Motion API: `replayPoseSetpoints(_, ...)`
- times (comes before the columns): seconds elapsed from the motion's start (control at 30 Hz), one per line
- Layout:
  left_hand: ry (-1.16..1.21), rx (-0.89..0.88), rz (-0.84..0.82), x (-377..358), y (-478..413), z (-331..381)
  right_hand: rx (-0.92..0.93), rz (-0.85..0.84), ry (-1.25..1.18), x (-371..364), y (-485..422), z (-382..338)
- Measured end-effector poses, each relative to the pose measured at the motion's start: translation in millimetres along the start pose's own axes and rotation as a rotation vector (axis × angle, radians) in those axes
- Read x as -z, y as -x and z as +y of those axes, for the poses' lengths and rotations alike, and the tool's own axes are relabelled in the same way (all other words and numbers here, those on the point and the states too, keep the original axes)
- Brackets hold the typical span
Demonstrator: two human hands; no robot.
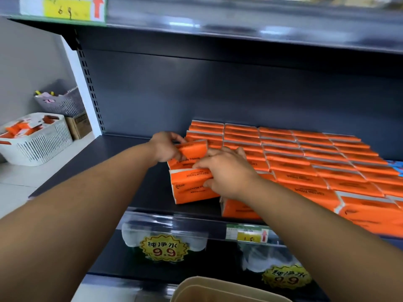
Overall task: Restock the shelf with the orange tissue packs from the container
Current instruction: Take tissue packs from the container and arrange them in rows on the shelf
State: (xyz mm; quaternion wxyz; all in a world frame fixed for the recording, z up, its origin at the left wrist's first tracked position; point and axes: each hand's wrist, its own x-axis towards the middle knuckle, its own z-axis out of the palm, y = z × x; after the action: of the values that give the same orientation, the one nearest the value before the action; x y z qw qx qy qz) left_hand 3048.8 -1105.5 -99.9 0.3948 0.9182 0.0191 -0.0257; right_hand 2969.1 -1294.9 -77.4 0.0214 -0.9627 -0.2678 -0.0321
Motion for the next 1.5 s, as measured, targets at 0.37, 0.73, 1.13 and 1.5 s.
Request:
replayPoseSetpoints(0.37,0.569,0.216,0.117,-30.1,-4.2,-2.1,-0.036,-0.018,0.042,-5.1,-1.8,0.6)
replayPoseSetpoints(0.73,1.056,0.164,-0.136,-20.3,8.0,-0.7,-0.098,0.021,0.105,-7.1,-28.0,0.3)
replayPoseSetpoints(1.13,0.699,0.051,-0.198,-41.0,20.8,-16.6,-0.210,0.117,0.081,-18.9,-40.6,5.7)
replayPoseSetpoints(1.5,0.326,0.059,-0.092,-33.9,37.4,-8.2,-0.246,0.026,-0.087,-8.2,-24.5,14.5)
